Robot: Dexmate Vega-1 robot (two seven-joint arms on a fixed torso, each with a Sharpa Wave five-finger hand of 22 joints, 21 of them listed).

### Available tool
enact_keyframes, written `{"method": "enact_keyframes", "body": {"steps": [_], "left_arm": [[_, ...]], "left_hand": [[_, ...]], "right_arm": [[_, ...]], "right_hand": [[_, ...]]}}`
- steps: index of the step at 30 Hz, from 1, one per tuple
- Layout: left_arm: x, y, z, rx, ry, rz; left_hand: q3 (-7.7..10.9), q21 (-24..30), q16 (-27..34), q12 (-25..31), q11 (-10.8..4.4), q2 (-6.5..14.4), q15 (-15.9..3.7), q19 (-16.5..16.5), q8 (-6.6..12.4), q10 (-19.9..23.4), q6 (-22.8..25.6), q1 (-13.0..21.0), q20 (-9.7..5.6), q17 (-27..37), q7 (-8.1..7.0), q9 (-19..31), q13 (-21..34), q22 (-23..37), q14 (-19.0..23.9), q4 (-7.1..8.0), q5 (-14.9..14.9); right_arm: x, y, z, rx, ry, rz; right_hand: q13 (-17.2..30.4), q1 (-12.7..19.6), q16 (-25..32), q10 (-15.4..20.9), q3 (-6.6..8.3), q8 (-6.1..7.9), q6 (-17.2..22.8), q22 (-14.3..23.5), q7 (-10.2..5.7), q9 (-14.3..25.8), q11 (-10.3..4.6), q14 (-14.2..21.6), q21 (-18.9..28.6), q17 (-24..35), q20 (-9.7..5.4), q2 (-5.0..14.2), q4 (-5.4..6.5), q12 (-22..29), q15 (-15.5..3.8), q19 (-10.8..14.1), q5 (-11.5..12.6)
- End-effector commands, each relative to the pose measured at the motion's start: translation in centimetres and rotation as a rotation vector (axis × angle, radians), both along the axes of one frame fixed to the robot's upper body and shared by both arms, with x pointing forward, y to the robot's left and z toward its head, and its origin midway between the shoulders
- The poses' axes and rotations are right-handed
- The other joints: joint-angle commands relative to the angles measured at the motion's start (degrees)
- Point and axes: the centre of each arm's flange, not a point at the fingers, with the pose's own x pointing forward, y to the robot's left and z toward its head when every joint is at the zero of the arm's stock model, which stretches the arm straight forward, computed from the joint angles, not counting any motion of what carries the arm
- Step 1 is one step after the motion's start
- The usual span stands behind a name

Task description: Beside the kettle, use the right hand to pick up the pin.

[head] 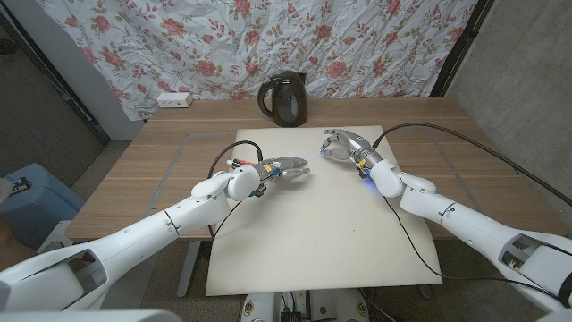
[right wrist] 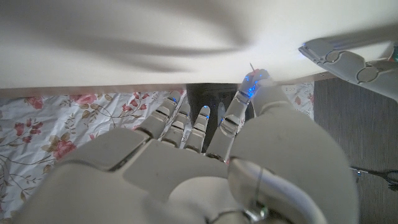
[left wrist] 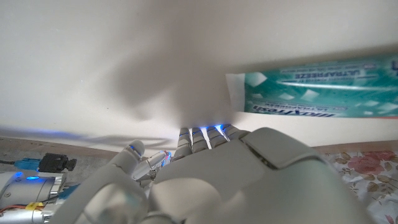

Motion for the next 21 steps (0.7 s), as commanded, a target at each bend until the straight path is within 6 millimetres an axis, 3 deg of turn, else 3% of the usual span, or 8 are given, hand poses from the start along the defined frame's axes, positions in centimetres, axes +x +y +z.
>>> {"method": "enact_keyframes", "body": {"steps": [1, 7, 21], "left_arm": [[-0.18, 0.08, -0.18, 0.007, 0.001, 0.0], [-0.13, 0.05, -0.29, 0.007, 0.006, -0.004], [-0.03, -0.01, -0.34, 0.01, 0.007, 0.001]], "left_hand": [[-0.23, 0.2, 0.4, 0.3, -0.18, 7.5, -1.54, 0.5, 0.34, 0.7, 0.4, -0.1, -4.93, 0.1, 0.05, 0.2, 0.3, 0.0, 0.6, 0.11, 0.3], [-0.21, 0.2, 0.4, 0.3, -0.22, 7.5, -1.65, 0.5, 0.37, 0.7, 0.5, -0.1, -4.91, 0.0, 0.03, 0.2, 0.3, 0.0, 0.6, 0.07, 0.3], [-0.14, 0.2, 0.4, 0.2, -0.36, 7.5, -1.67, 0.6, 0.38, 0.8, 0.7, 0.1, -5.02, 0.0, -0.06, 0.2, 0.3, 0.0, 0.7, -0.03, 0.4]], "right_arm": [[-0.01, 0.25, -0.74, -0.017, -0.009, -0.027], [0.06, 0.24, -1.04, -0.011, -0.003, -0.042], [0.34, -0.02, -1.4, -0.026, 0.025, -0.042]], "right_hand": [[0.1, 1.0, 0.0, 1.1, -0.04, 0.08, 0.9, -0.1, 0.06, 0.1, -0.03, 1.1, -0.1, -0.3, 0.23, -0.25, -0.03, 0.3, -1.35, -1.6, 0.2], [0.0, 1.1, -0.1, 1.9, -0.22, 0.01, 1.2, -0.1, 0.04, 0.0, -0.05, 1.9, -0.1, -1.0, 0.72, -0.55, 0.1, 0.5, -1.33, -3.8, 0.1], [0.0, 1.0, -0.8, 1.2, -0.31, -0.13, 1.5, -0.1, 0.03, -0.1, 0.08, 0.9, 0.4, -1.5, 0.49, -0.44, 0.38, 0.0, -1.28, -4.1, 0.1]]}}
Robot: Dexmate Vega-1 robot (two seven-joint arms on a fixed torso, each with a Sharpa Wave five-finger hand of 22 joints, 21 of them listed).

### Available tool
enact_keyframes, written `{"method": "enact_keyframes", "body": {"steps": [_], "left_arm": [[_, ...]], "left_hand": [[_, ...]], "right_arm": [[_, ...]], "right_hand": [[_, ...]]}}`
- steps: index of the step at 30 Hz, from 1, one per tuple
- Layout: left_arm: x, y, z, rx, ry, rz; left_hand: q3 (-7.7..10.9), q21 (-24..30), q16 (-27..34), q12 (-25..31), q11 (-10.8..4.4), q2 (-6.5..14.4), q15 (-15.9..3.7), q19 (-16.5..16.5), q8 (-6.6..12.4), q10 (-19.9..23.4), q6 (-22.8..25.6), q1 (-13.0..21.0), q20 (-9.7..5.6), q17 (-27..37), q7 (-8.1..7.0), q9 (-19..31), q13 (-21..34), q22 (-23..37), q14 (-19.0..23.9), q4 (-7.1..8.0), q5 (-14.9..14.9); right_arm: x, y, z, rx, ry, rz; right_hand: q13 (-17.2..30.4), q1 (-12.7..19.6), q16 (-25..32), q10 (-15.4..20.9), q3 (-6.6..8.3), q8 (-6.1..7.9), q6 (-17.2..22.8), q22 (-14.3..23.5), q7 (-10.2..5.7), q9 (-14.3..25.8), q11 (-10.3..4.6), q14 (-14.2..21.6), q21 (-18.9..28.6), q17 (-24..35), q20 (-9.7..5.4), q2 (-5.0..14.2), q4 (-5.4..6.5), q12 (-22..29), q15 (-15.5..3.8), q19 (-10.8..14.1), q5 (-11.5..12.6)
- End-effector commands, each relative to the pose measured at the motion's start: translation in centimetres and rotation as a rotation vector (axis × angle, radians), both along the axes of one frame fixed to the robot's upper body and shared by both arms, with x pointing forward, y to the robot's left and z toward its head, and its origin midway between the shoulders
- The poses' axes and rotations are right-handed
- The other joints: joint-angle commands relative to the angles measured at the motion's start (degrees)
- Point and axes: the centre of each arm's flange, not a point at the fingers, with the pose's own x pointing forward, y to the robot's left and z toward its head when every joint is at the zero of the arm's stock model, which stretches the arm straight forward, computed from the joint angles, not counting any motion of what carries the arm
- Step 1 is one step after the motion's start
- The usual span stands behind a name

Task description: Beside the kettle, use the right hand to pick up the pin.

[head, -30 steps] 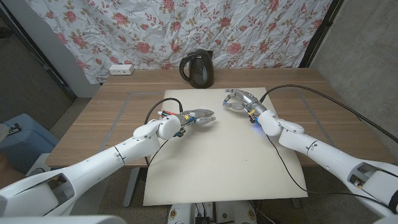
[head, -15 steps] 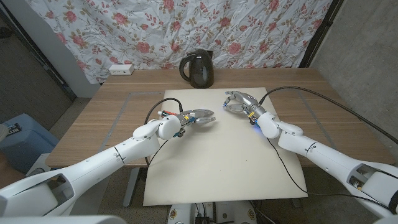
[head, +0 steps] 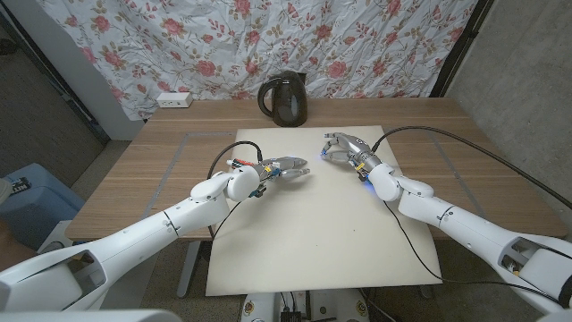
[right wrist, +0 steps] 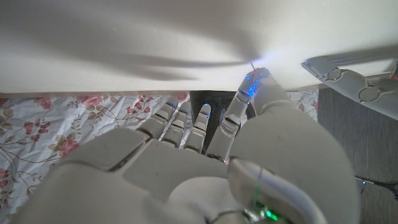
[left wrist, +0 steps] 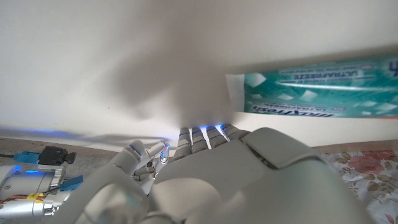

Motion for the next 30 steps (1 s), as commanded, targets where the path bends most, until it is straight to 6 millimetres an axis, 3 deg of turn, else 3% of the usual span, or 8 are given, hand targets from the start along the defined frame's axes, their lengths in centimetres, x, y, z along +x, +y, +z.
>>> {"method": "enact_keyframes", "body": {"steps": [1, 30], "left_arm": [[0.1, 0.01, -0.08, 0.002, 0.003, 0.006], [0.47, 0.24, 0.25, 0.016, 0.013, 0.018]], "left_hand": [[-0.13, 0.3, 0.3, 0.2, -0.02, 7.5, -1.36, 0.2, 0.39, 0.5, 0.7, 0.1, -5.34, 0.3, -0.09, 0.2, 0.2, 0.3, 0.4, -0.04, 0.4], [0.09, 0.3, 0.2, 0.2, -0.07, 7.5, -1.3, 0.4, 0.33, 0.6, 0.8, 0.2, -5.38, 0.2, -0.09, 0.2, 0.2, 0.2, 0.5, -0.17, 0.5]], "right_arm": [[0.32, -0.19, -0.4, -0.013, 0.022, -0.008], [0.93, -0.98, -0.72, -0.046, 0.039, -0.018]], "right_hand": [[0.0, 0.4, -0.4, -0.3, -0.08, -0.01, 0.4, 0.2, -0.07, 0.3, 0.07, -0.3, 0.5, 0.0, -0.46, 0.16, 0.15, 0.0, -1.3, -0.4, 0.1], [0.0, 0.3, -0.9, -1.2, -0.12, -0.32, 0.7, 0.1, -0.04, 0.1, 0.02, -0.9, 1.1, -0.5, -1.25, 0.55, 0.39, -0.4, -1.14, 0.3, 0.1]]}}
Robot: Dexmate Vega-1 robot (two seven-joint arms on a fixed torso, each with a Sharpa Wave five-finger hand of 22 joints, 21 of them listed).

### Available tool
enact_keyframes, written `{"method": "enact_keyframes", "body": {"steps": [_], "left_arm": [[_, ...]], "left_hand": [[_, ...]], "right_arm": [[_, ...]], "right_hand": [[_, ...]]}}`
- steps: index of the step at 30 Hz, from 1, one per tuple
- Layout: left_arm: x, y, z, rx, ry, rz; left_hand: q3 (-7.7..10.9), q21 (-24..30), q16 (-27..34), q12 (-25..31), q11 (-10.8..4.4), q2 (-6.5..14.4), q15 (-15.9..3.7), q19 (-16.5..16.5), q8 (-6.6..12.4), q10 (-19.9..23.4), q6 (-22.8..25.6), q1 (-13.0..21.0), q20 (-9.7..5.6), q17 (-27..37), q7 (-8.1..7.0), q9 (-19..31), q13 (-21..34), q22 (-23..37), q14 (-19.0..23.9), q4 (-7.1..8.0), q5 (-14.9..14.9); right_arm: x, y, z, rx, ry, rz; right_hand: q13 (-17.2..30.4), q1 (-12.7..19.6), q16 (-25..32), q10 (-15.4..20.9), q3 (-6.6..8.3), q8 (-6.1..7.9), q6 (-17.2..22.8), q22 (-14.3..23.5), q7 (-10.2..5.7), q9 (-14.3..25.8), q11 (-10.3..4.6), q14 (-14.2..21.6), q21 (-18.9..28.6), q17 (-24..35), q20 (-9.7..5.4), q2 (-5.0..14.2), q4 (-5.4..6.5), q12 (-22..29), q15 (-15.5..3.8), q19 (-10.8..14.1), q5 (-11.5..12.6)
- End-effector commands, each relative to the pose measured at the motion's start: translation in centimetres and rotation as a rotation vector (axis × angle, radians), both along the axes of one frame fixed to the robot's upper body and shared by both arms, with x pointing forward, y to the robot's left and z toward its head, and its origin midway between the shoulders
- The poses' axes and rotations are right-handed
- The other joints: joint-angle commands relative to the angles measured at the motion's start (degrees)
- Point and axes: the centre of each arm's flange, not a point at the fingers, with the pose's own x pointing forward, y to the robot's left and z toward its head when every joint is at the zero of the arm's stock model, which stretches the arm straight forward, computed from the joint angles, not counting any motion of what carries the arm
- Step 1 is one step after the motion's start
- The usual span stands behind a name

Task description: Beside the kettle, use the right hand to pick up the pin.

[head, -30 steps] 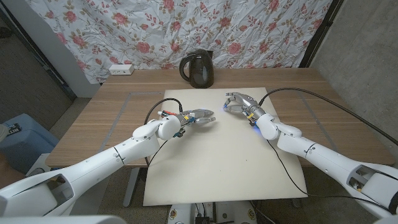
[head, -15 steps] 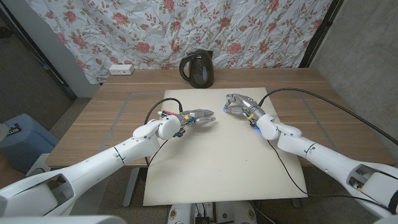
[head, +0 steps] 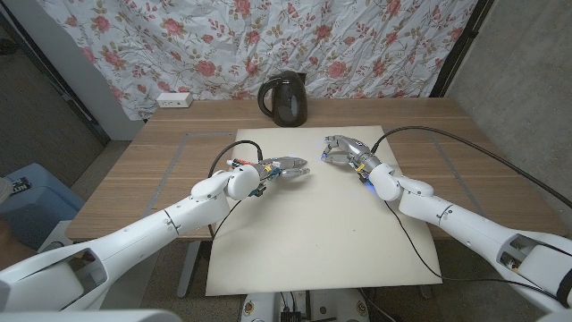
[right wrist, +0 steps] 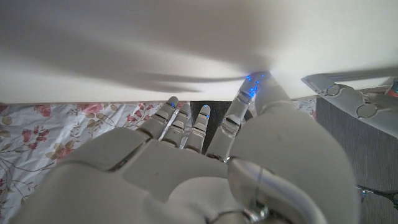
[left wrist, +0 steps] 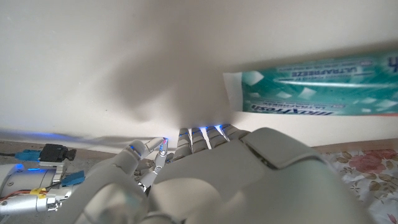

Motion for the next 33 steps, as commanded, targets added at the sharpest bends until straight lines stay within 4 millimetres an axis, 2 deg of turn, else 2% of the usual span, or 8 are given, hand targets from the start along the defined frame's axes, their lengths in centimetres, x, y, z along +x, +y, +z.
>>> {"method": "enact_keyframes", "body": {"steps": [1, 33], "left_arm": [[0.11, 0.06, 0.08, 0.007, 0.005, 0.005], [0.31, 0.9, -0.27, -0.034, 0.03, 0.024]], "left_hand": [[0.09, 0.1, 0.2, 0.2, -0.42, 7.5, -1.62, 0.1, 0.36, 0.3, 0.6, 0.2, -5.05, 0.2, 0.22, 0.2, 0.3, 0.2, 0.2, -0.17, 0.5], [0.49, 0.1, 0.2, 0.4, -0.52, 7.4, -1.67, 0.4, 0.35, 0.9, 0.7, 0.4, -4.97, 0.1, 0.09, 0.2, 0.3, 0.1, 0.4, -0.35, 0.5]], "right_arm": [[0.18, -0.62, -0.26, -0.017, 0.01, -0.009], [0.41, -1.15, -0.4, 0.002, 0.033, -0.02]], "right_hand": [[0.0, 0.3, 0.0, -0.1, 0.12, 0.33, 0.6, 0.1, 0.07, 0.1, 0.03, -0.2, 0.4, 0.1, -0.23, 0.56, 0.16, -0.1, -0.94, 0.5, 0.3], [0.0, 0.1, 0.0, -0.3, 0.06, 0.02, 0.6, 0.1, 0.07, 0.0, 0.31, -0.1, 0.8, 0.0, -0.08, 0.9, 0.27, -0.1, -0.62, 1.8, 0.3]]}}
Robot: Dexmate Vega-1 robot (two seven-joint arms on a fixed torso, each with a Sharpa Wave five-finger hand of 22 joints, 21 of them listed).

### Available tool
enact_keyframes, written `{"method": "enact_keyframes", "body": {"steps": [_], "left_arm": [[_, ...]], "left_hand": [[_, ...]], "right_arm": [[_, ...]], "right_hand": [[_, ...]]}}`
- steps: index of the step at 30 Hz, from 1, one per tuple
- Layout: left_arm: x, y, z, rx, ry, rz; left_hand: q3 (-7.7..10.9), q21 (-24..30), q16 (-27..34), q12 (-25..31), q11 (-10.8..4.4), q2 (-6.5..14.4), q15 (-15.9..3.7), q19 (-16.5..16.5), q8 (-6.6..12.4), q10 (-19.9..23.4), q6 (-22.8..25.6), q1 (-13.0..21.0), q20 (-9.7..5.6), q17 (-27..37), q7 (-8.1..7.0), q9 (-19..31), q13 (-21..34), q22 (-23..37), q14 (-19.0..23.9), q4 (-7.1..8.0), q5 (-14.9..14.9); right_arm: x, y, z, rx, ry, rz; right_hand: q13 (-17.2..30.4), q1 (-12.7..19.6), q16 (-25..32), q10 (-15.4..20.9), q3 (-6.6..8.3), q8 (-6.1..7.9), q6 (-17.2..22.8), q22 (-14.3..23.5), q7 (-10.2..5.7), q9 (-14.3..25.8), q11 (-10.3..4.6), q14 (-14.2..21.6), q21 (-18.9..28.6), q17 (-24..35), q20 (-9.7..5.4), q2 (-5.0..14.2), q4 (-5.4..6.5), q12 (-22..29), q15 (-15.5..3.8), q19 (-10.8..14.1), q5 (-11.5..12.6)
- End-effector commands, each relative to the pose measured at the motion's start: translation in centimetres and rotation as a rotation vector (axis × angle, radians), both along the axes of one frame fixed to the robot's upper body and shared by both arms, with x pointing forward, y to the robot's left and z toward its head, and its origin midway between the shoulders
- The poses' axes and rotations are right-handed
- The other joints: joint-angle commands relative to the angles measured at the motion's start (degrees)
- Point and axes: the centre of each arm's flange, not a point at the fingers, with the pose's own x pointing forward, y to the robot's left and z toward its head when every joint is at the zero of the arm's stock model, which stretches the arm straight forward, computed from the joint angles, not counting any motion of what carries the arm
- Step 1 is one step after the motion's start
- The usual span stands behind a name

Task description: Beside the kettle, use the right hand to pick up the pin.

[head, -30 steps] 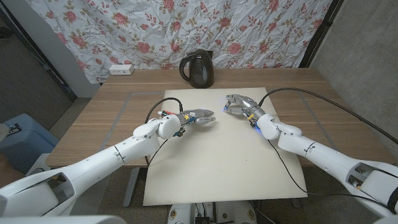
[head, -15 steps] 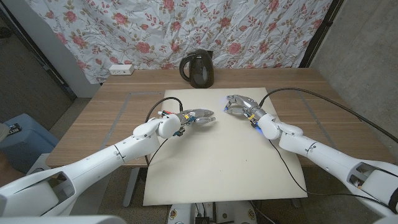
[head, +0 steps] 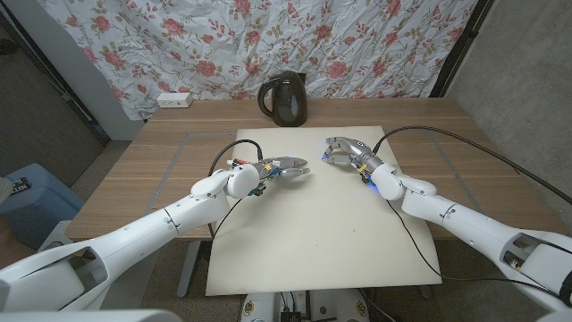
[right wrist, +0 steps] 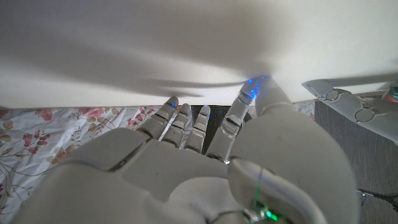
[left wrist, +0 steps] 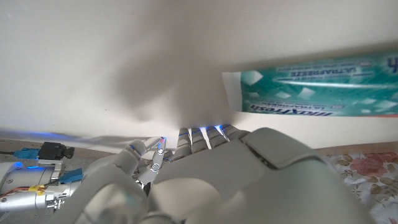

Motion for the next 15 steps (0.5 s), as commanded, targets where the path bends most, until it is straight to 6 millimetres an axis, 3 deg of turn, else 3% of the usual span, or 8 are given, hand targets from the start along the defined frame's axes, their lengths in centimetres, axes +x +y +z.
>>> {"method": "enact_keyframes", "body": {"steps": [1, 15], "left_arm": [[-0.05, 0.56, 0.01, -0.017, -0.005, 0.014], [-0.04, 1.05, 0.17, -0.021, -0.012, 0.023]], "left_hand": [[0.3, 0.2, 0.2, 0.5, -0.19, 7.4, -1.65, 0.5, 0.36, 0.6, 0.7, 0.4, -4.91, 0.1, 0.11, 0.2, 0.3, 0.2, 0.4, -0.17, 0.5], [0.55, 0.2, 0.2, 0.5, -0.25, 7.4, -1.65, 0.6, 0.43, 0.8, 1.0, 0.5, -4.88, 0.1, 0.01, 0.2, 0.3, 0.2, 0.4, -0.29, 0.5]], "right_arm": [[0.02, -0.07, -0.05, 0.018, 0.004, -0.001], [-0.35, 0.3, 0.26, 0.038, 0.019, 0.019]], "right_hand": [[0.0, 0.3, 0.0, -0.3, 0.06, 0.35, 0.5, 0.1, 0.04, 0.2, 0.32, -0.2, 0.4, 0.0, 0.1, 0.67, 0.27, -0.1, -0.65, 0.7, 0.3], [0.0, 0.0, -0.3, -2.3, -0.12, -0.81, -1.8, 0.2, 0.06, 0.0, 0.55, -1.3, 0.5, 0.3, 0.39, 0.48, 0.23, -0.6, 0.05, 1.7, 0.3]]}}
